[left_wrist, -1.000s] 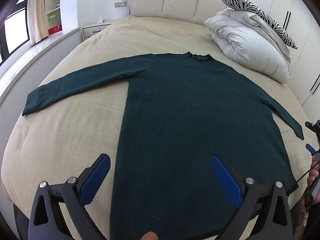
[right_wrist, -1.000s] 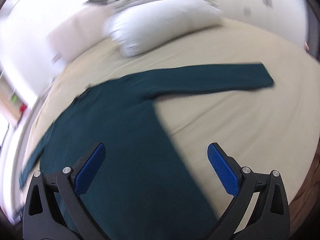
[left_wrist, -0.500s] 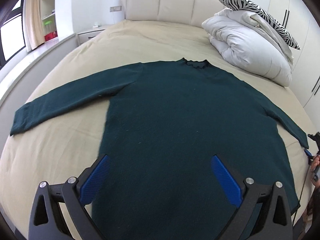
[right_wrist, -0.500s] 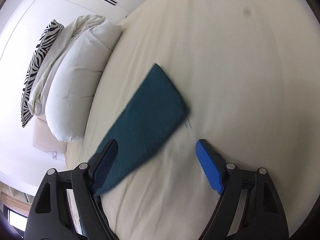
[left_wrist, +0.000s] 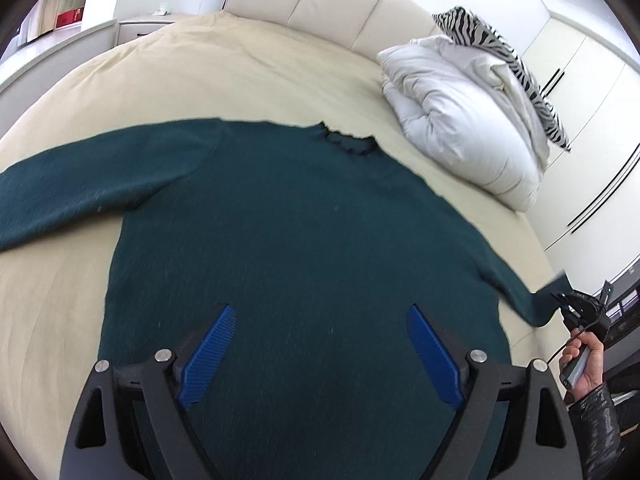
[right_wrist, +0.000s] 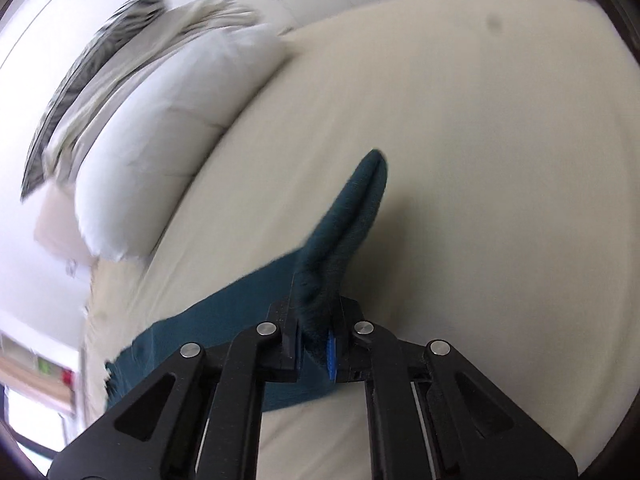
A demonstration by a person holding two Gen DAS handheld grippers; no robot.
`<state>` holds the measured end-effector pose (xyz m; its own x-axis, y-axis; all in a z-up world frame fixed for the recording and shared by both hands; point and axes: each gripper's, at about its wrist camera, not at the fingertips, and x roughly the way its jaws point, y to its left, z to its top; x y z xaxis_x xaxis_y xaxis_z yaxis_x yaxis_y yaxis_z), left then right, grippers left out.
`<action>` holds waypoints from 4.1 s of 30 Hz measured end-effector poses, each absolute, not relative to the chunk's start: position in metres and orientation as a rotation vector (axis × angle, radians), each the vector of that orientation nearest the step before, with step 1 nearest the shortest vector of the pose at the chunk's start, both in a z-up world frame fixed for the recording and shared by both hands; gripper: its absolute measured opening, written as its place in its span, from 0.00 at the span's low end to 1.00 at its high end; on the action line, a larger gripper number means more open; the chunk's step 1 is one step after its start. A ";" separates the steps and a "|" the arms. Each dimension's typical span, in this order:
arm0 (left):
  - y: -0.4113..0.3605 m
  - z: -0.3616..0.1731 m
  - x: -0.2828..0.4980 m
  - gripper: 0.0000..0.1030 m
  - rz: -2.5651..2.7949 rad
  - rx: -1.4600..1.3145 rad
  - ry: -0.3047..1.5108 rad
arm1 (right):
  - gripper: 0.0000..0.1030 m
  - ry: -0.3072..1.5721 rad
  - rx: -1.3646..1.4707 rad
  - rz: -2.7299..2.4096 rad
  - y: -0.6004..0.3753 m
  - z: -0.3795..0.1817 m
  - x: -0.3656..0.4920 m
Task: Fold small clothes
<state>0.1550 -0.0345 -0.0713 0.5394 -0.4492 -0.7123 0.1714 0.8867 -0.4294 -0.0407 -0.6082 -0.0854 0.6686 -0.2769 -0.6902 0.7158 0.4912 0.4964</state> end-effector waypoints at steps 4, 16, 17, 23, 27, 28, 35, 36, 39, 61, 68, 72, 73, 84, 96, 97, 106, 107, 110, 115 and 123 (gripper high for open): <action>-0.026 -0.070 0.175 0.86 -0.391 -0.399 0.913 | 0.07 0.640 0.617 -0.464 -0.524 -0.042 0.047; -0.006 -0.094 0.212 0.79 -0.433 -0.580 0.959 | 0.20 0.837 0.507 0.104 -0.254 -0.115 0.189; -0.011 -0.095 0.215 0.79 -0.441 -0.574 0.964 | 0.27 0.837 0.522 0.151 -0.249 -0.121 0.186; -0.058 -0.105 0.233 0.79 -0.490 -0.540 1.010 | 0.66 0.758 0.698 0.211 -0.268 -0.126 0.128; -0.105 -0.117 0.255 0.61 -0.527 -0.470 1.079 | 0.67 0.688 0.795 0.094 -0.318 -0.131 0.088; -0.113 -0.120 0.260 0.51 -0.531 -0.452 1.098 | 0.67 0.685 0.827 0.084 -0.327 -0.134 0.082; -0.132 -0.125 0.275 0.12 -0.484 -0.334 1.129 | 0.65 0.643 1.023 0.039 -0.387 -0.155 0.058; -0.128 -0.123 0.275 0.09 -0.485 -0.341 1.119 | 0.65 0.639 1.025 0.037 -0.390 -0.155 0.058; -0.111 -0.108 0.274 0.08 -0.473 -0.349 1.061 | 0.65 0.624 1.042 0.033 -0.393 -0.157 0.056; -0.037 -0.130 0.295 0.17 -0.336 -0.417 0.980 | 0.47 0.525 1.236 -0.123 -0.465 -0.177 0.094; -0.072 -0.120 0.301 0.49 -0.346 -0.310 0.991 | 0.49 0.596 1.179 -0.113 -0.451 -0.169 0.096; -0.064 -0.117 0.301 0.47 -0.329 -0.363 1.007 | 0.51 0.614 1.137 -0.120 -0.445 -0.164 0.099; -0.057 -0.115 0.299 0.58 -0.325 -0.405 1.002 | 0.51 0.616 1.129 -0.119 -0.444 -0.162 0.099; -0.079 -0.128 0.300 0.27 -0.372 -0.369 1.040 | 0.51 0.622 1.108 -0.124 -0.440 -0.164 0.097; -0.045 -0.125 0.301 0.07 -0.291 -0.404 0.954 | 0.49 0.605 1.143 -0.162 -0.445 -0.167 0.089; -0.043 -0.129 0.301 0.07 -0.284 -0.406 0.959 | 0.49 0.608 1.142 -0.170 -0.445 -0.170 0.088; -0.041 -0.135 0.302 0.09 -0.309 -0.381 0.951 | 0.44 0.629 1.132 -0.185 -0.444 -0.169 0.083; -0.040 -0.137 0.302 0.09 -0.315 -0.381 0.949 | 0.45 0.632 1.135 -0.192 -0.444 -0.164 0.080; -0.040 -0.140 0.301 0.10 -0.321 -0.378 0.942 | 0.48 0.592 1.050 -0.198 -0.444 -0.131 0.071; -0.038 -0.143 0.296 0.11 -0.323 -0.396 0.918 | 0.49 0.638 0.809 -0.240 -0.458 -0.092 0.112; -0.031 -0.150 0.297 0.11 -0.350 -0.440 0.906 | 0.37 0.820 0.705 -0.236 -0.478 -0.134 0.206</action>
<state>0.2974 -0.0311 -0.1503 0.5713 -0.4685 -0.6739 0.1066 0.8565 -0.5051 0.2056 -0.4778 -0.1343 0.6718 0.0698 -0.7374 0.4515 0.7506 0.4824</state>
